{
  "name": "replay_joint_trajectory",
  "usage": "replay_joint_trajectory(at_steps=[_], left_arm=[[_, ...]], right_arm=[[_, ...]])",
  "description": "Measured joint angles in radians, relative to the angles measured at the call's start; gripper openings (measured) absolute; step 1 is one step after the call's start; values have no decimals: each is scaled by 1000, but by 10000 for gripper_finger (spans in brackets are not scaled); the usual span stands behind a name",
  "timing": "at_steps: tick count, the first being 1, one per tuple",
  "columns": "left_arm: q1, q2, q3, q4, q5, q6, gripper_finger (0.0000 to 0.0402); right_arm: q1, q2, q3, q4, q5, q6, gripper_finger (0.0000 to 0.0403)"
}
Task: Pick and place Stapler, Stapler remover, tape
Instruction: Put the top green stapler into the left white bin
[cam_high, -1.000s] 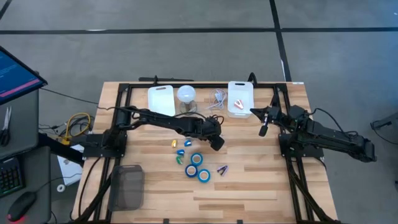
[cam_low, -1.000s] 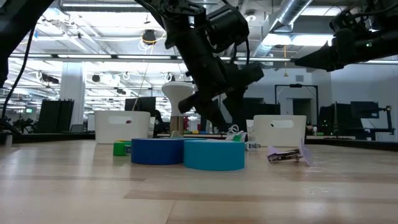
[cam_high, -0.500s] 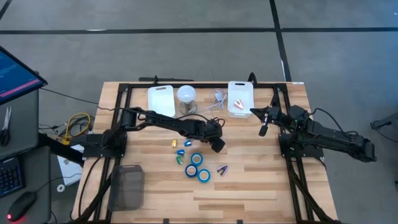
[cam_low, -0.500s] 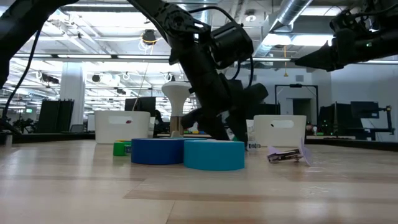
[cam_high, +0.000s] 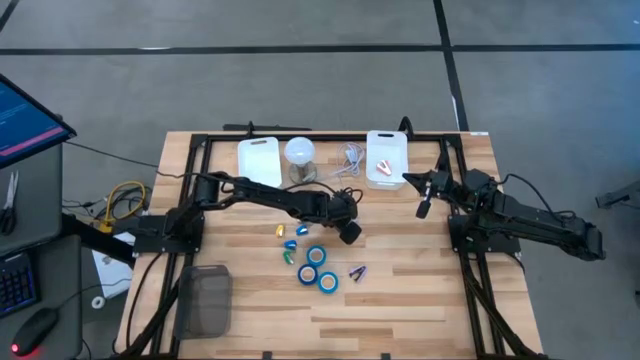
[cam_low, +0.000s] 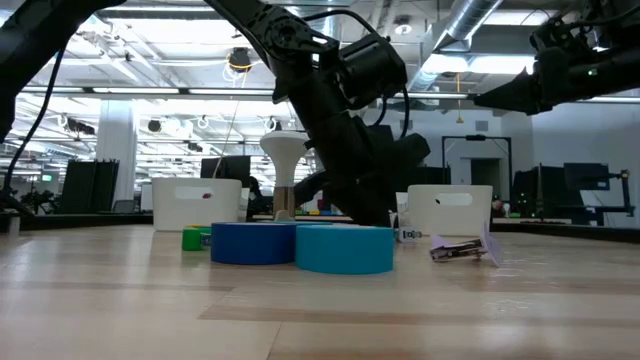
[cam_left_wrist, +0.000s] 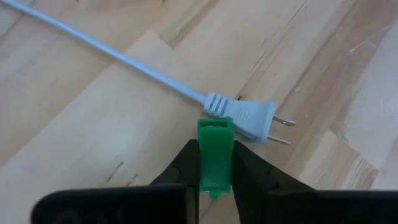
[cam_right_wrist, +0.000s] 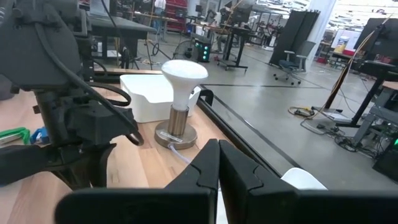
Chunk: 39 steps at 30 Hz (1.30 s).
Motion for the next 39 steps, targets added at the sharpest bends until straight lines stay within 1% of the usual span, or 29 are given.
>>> replay_joint_trajectory(at_steps=[3, 5, 11, 14, 17, 23, 26, 31, 36, 39], left_arm=[[1, -9, 0, 4, 0, 27, 70], [1, -25, 0, -7, 0, 44, 75], [4, -100, 0, -9, -32, 113, 51], [4, -156, 0, -10, -91, 174, 48], [5, -218, 0, -55, -173, 227, 57], [24, -345, 0, -272, -339, 243, 58], [33, -403, 0, -348, -410, 243, 55], [53, -481, 0, -429, -466, 244, 57], [92, -525, 0, -512, -508, 243, 57], [127, -551, -42, -519, -510, 241, 57]], right_arm=[[0, 0, 0, 0, 0, 0, 0], [0, 0, 0, 0, 0, 0, 0], [0, 0, 0, -1, 0, 1, 0], [1, 0, 0, -1, 0, 1, 0], [1, 0, 0, -4, 0, 1, 0], [1, 0, 0, -8, 0, 2, 0], [0, 0, 0, -8, 0, 2, 0], [0, 0, 0, -8, 0, 3, 0], [0, 0, 0, -8, 0, 3, 0], [0, 0, 0, -8, 0, 3, 0]])
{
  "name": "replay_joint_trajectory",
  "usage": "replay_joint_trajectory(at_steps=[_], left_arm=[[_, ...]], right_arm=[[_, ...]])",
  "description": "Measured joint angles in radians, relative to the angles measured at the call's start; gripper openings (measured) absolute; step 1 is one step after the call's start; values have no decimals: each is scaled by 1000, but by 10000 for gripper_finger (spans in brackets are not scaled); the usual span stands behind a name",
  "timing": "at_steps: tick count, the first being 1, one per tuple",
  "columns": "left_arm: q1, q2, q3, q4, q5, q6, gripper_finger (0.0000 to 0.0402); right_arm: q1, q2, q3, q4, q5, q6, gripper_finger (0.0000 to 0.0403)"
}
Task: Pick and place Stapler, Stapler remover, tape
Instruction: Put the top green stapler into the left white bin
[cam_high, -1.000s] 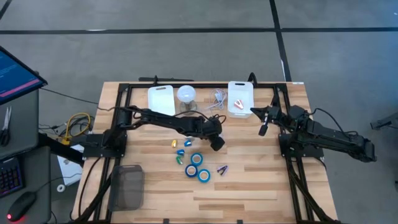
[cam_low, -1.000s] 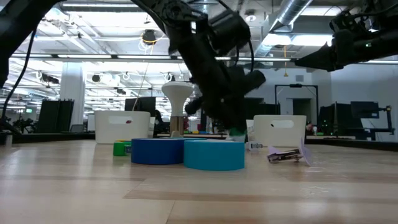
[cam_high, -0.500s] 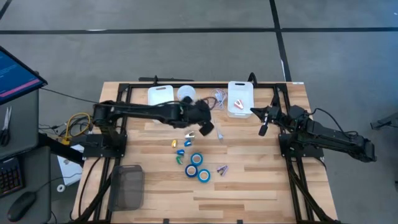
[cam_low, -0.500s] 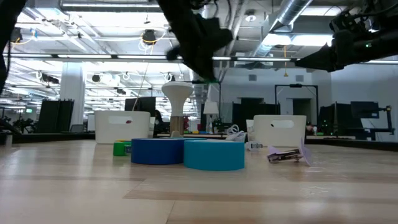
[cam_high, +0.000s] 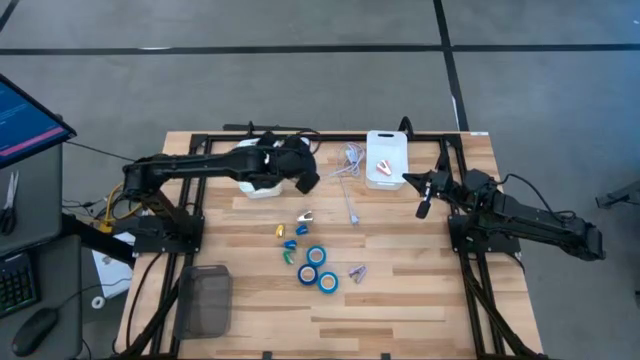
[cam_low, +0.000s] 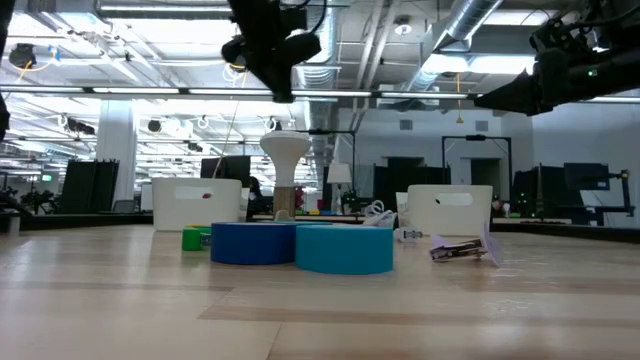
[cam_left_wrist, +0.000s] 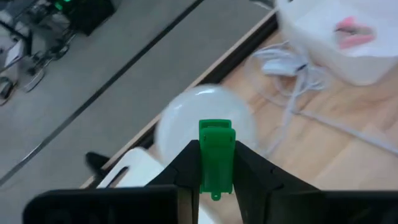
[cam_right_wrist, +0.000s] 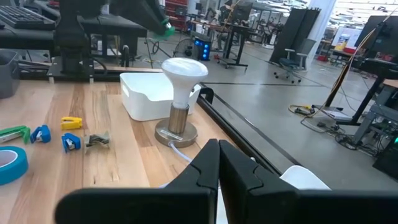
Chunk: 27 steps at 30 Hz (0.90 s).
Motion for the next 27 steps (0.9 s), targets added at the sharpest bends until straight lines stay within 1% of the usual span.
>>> replay_joint_trajectory(at_steps=[2, 5, 9, 13, 19, 23, 27], left_arm=[[28, -26, -60, 1, 0, -13, 57], [71, -79, -185, 6, 1, -72, 57], [115, -194, -378, 43, 0, -152, 54], [147, -330, -583, 187, 21, -166, 54], [207, -495, -872, 474, 132, -175, 54], [238, -536, -1001, 603, 180, -189, 54], [267, -535, -1072, 673, 223, -193, 54]], right_arm=[[1, 0, 0, 0, 0, 0, 0], [1, 0, 0, -1, 0, 0, 0], [0, 0, 0, -1, 0, -4, 0], [0, 0, 0, 0, 0, -8, 0], [-1, 0, 0, 3, 1, -10, 0], [-1, 0, 0, 6, 1, -9, 0], [-1, 0, 0, 8, 4, -9, 0]])
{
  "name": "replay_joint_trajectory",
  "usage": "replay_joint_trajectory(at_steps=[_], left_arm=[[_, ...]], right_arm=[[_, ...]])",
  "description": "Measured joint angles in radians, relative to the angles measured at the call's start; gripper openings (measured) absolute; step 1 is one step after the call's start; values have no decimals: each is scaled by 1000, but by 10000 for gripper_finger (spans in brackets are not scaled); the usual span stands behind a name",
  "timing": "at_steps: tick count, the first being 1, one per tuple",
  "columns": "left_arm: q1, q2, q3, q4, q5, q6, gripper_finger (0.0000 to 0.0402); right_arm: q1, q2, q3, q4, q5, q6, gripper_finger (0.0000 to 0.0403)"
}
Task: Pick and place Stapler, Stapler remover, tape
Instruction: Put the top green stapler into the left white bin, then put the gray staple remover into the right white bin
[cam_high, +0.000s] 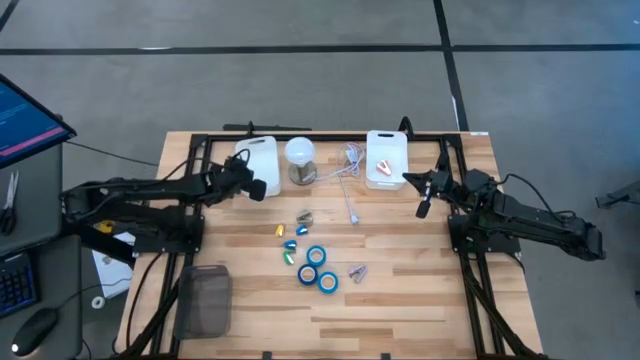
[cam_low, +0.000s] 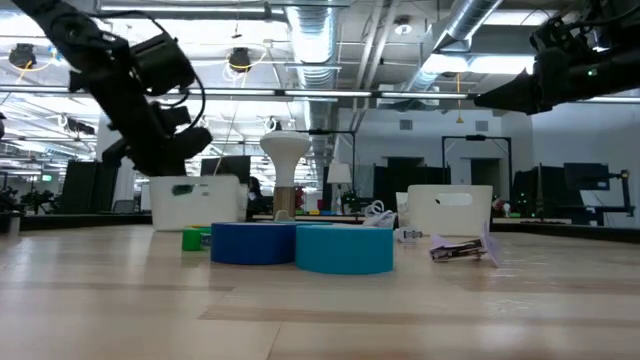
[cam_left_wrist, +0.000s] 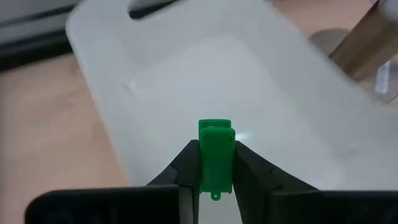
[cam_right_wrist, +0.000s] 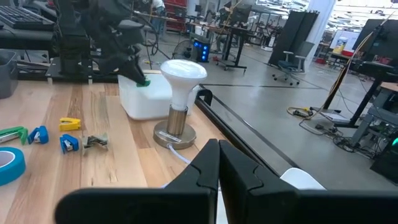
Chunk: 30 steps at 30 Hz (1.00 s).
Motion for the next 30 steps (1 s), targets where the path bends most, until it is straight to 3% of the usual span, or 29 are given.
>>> replay_joint_trajectory(at_steps=[6, 21, 26, 30], left_arm=[[21, 9, -18, 33, 34, 2, 57], [21, 7, -18, 105, 35, 64, 127], [14, 7, -18, 295, 54, 245, 117], [-5, 7, -4, 511, 180, 403, 89]], right_arm=[[1, 0, 0, 0, 0, 9, 0], [0, 0, 0, 0, 1, 9, 0], [0, 0, 0, 1, 1, 2, 0], [0, 0, 0, 9, 1, -1, 0]])
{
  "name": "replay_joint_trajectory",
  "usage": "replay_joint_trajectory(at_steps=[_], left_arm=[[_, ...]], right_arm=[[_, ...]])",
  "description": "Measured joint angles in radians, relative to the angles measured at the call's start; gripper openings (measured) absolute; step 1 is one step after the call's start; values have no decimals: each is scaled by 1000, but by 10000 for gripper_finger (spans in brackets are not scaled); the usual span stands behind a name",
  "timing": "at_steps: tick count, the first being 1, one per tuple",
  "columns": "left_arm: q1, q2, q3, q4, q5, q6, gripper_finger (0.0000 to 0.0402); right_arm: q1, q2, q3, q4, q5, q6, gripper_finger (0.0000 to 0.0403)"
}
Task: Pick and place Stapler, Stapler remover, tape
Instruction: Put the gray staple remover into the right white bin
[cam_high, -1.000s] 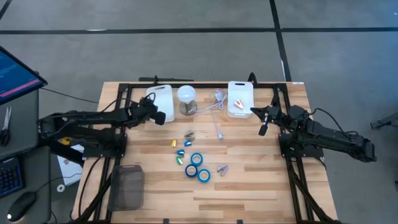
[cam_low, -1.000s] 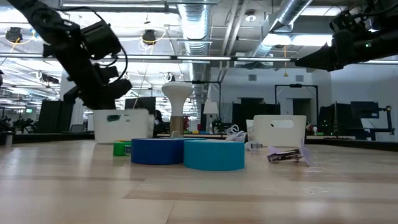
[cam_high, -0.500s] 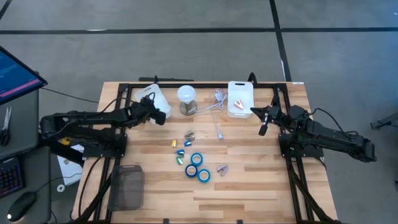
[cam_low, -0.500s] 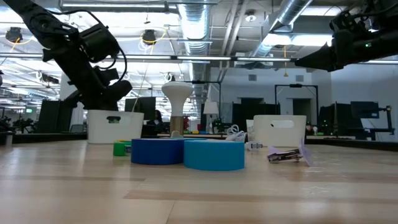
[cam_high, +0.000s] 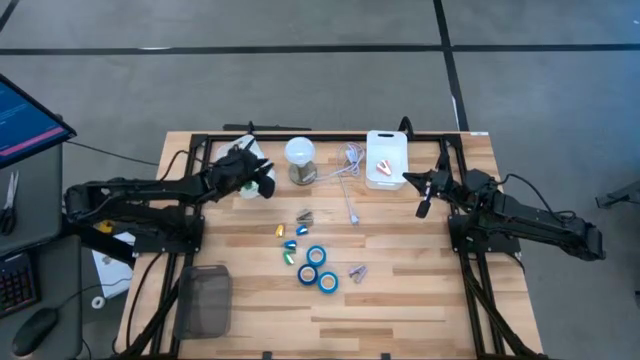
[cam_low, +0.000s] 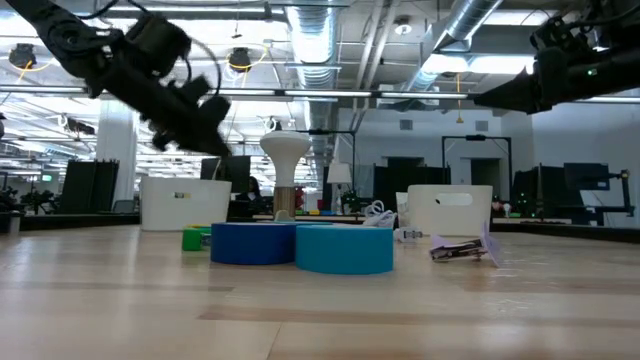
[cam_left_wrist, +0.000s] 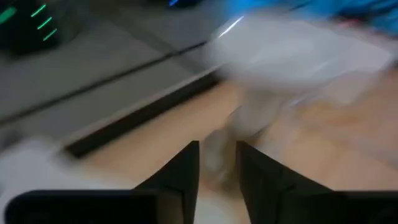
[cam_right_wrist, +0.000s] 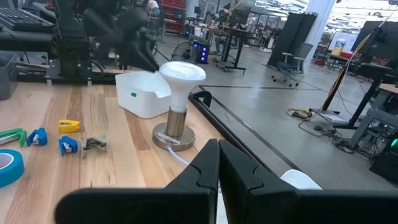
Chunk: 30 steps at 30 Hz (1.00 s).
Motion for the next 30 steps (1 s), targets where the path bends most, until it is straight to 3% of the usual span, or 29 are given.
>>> replay_joint_trajectory(at_steps=[3, 10, 13, 20, 30], left_arm=[[-37, 0, 47, 11, 71, 51, 66], [-191, 0, 112, -12, 81, 132, 11], [-250, 0, 126, -50, 81, 130, 5], [-326, 55, 127, -112, 81, 58, 29], [-371, 299, 127, -23, 82, -35, 96]], right_arm=[[0, 0, 0, 0, 0, 0, 0], [0, 0, 0, 0, 28, 0, 0], [0, 0, 0, 0, 45, 0, 0], [0, 0, 0, -1, 48, 0, 0], [1, 0, 0, -1, 48, 2, 0]])
